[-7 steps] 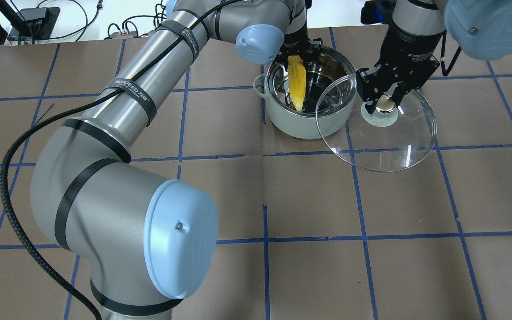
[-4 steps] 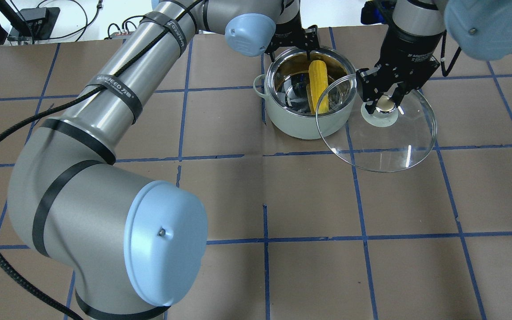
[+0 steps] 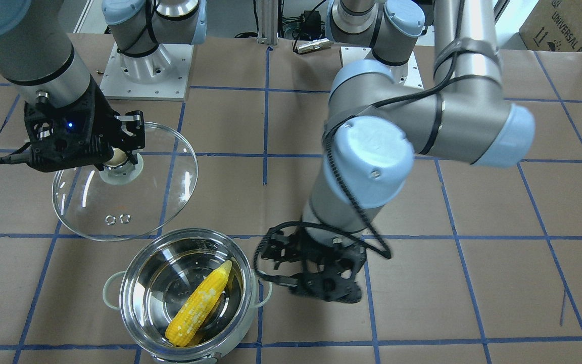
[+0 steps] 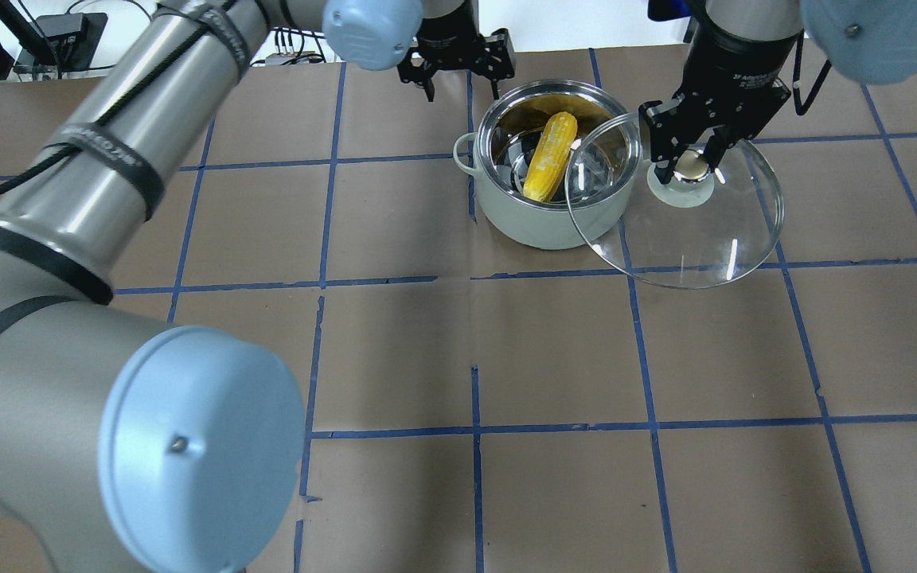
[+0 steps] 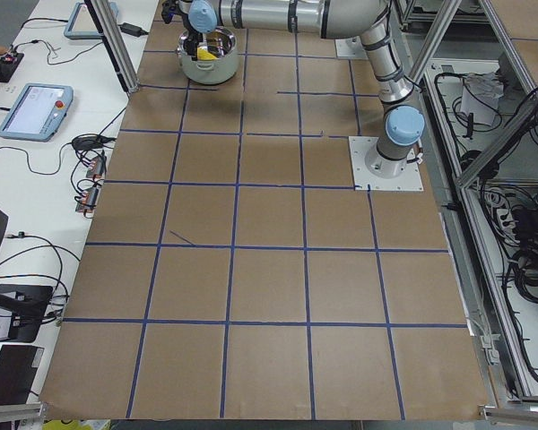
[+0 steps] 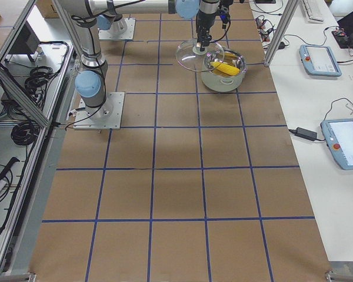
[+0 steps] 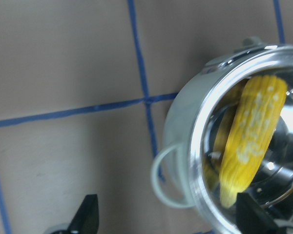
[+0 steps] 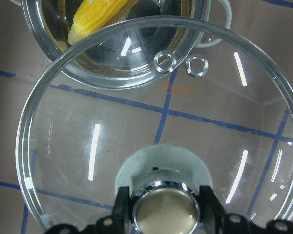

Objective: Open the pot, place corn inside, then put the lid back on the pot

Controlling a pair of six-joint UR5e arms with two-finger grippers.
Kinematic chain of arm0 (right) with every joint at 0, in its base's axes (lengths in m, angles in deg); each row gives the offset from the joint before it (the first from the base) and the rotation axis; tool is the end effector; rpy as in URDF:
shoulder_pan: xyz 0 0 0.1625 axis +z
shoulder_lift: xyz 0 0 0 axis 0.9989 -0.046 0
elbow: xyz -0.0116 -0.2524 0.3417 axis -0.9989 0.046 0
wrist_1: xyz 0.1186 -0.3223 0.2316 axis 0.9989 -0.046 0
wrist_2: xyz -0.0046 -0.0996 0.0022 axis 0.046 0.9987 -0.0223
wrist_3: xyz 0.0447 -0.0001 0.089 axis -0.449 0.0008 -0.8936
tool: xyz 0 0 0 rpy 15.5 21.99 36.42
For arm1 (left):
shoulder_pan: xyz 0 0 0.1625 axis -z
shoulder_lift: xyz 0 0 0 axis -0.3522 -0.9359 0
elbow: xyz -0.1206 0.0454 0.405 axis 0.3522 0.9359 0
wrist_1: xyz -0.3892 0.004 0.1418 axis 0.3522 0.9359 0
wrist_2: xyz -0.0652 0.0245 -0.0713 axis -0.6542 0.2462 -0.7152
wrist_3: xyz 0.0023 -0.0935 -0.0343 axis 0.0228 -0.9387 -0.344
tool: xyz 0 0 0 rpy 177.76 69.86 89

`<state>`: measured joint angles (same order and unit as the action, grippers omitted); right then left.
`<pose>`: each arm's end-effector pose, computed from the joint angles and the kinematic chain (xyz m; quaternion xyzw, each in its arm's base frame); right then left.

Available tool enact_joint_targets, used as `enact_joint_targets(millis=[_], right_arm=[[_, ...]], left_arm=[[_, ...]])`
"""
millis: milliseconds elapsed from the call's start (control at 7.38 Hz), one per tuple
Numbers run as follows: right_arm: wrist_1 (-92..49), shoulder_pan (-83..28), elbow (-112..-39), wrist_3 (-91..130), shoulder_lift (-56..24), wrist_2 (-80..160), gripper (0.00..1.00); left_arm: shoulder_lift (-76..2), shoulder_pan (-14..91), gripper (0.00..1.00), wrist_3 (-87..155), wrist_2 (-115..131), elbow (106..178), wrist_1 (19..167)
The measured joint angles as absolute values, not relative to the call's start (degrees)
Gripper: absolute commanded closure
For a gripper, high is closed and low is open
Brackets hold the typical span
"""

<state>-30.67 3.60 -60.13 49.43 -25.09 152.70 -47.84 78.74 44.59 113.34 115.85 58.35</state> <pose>0.1440 -0.5679 0.4822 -0.1222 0.9921 0.0262 0.0085 -0.2577 -0.6773 0.4039 -0.0467 -0.9970 0.0250 0.0569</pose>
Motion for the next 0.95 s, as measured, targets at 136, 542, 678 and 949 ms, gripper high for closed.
enact_joint_targets(millis=[136, 542, 678, 949], right_arm=[[-30.7, 4.8, -57.1, 49.2, -21.9, 152.3, 0.70], [-33.6, 9.3, -50.4, 47.8, -12.1, 151.7, 0.70], [-34.8, 9.8, -48.6, 47.7, -9.3, 151.7, 0.70], [-35.7, 10.1, -45.4, 47.7, -5.6, 151.7, 0.70]], left_arm=[[-42.1, 75.4, 0.00, 45.9, 113.9, 121.0, 61.4], [-29.8, 70.9, 0.00, 51.4, 119.5, 127.0, 71.9], [-27.3, 70.6, 0.00, 52.0, 120.0, 127.4, 73.7], [-23.0, 69.8, 0.00, 54.2, 120.3, 129.1, 74.8]])
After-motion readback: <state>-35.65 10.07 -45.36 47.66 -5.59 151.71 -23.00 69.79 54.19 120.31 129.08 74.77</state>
